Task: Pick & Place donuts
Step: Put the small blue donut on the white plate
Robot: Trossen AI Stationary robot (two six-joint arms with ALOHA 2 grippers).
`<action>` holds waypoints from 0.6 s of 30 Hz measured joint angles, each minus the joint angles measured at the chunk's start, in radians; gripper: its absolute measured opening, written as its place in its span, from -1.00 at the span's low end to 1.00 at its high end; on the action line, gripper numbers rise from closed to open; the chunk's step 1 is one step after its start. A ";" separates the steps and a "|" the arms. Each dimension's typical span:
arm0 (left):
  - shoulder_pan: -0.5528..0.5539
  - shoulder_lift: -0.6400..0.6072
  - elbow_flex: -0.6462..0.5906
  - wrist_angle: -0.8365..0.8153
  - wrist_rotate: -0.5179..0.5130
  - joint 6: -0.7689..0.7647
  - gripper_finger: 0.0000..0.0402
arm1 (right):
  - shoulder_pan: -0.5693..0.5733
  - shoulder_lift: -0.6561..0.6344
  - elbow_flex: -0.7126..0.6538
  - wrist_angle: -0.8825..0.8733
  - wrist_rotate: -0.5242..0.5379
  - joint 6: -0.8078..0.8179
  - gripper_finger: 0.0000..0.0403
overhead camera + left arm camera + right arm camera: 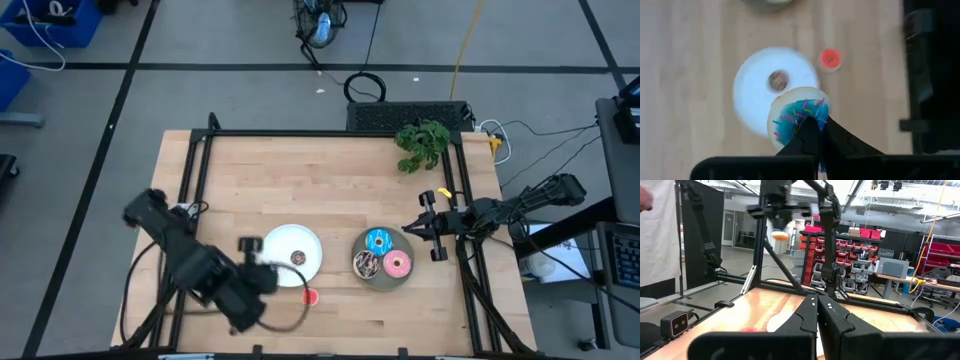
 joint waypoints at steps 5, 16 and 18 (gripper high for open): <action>0.030 -0.184 -0.234 -0.001 -0.063 -0.107 -0.92 | 0.000 0.000 0.000 0.000 0.000 0.000 -1.00; 0.061 -0.352 -0.594 0.142 0.002 -0.246 -0.93 | 0.000 0.000 0.000 0.002 0.000 -0.009 -1.00; 0.082 -0.344 -0.617 0.184 0.006 -0.226 -0.96 | 0.000 0.000 0.000 0.008 0.000 -0.009 -1.00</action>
